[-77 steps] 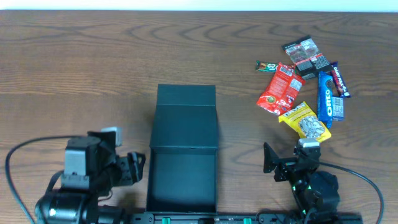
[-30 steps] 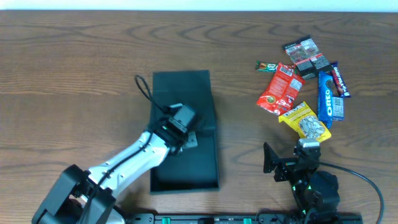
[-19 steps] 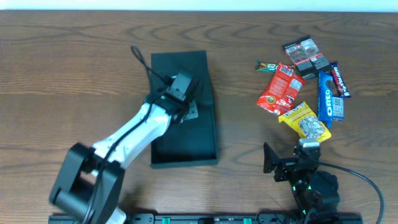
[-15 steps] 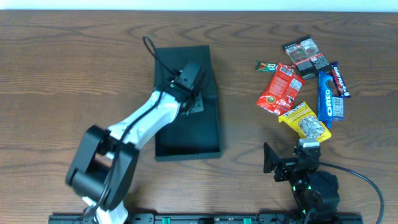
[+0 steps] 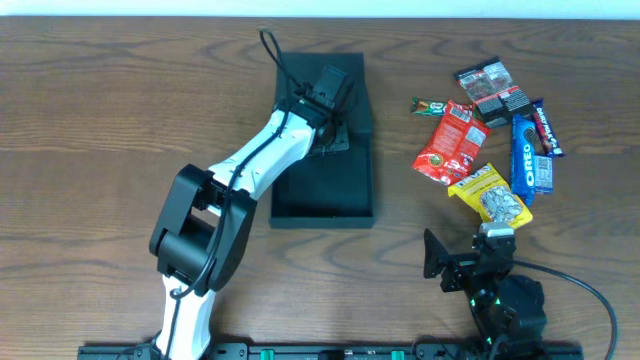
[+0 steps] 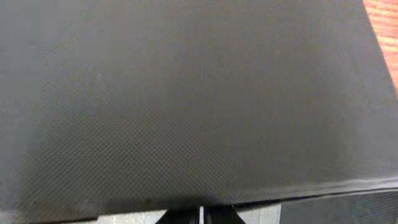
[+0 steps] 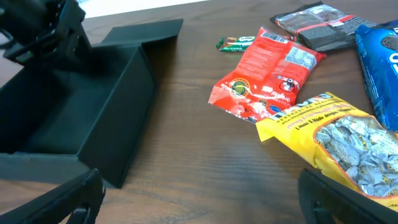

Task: Pack container

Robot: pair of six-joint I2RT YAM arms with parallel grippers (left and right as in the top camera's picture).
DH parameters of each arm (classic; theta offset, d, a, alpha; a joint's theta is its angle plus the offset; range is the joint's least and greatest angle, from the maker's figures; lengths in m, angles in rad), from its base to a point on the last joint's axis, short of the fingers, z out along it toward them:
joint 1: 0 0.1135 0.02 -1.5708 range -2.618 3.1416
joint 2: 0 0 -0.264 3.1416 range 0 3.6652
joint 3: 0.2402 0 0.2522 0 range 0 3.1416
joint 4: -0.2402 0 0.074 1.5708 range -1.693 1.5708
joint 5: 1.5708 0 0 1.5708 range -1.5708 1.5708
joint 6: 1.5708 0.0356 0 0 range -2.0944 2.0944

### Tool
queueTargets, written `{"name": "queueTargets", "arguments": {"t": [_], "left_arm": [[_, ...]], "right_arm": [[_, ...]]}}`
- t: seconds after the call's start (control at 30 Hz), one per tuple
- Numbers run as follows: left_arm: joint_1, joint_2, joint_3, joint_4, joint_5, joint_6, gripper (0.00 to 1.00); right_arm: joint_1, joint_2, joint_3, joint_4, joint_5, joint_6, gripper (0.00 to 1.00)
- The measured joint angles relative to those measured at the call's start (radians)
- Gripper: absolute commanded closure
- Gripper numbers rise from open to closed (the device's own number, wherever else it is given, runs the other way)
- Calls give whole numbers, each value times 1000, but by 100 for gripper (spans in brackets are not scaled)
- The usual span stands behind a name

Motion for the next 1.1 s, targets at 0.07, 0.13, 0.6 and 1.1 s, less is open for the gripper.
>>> {"name": "queueTargets", "arguments": {"t": [0.07,0.13,0.6,1.1], "left_arm": [[0,0,16,-42,0,6,94],[0,0,30,-102,0,9,94],[-22,-557,60,-376,-92,17,94],[-22,-852,67,-691,-349,24,94]], "right_arm": [[0,0,0,0,0,0,1],[0,0,0,0,0,0,1],[0,0,0,0,0,0,1],[0,0,-2,63,-375,533,1]]}}
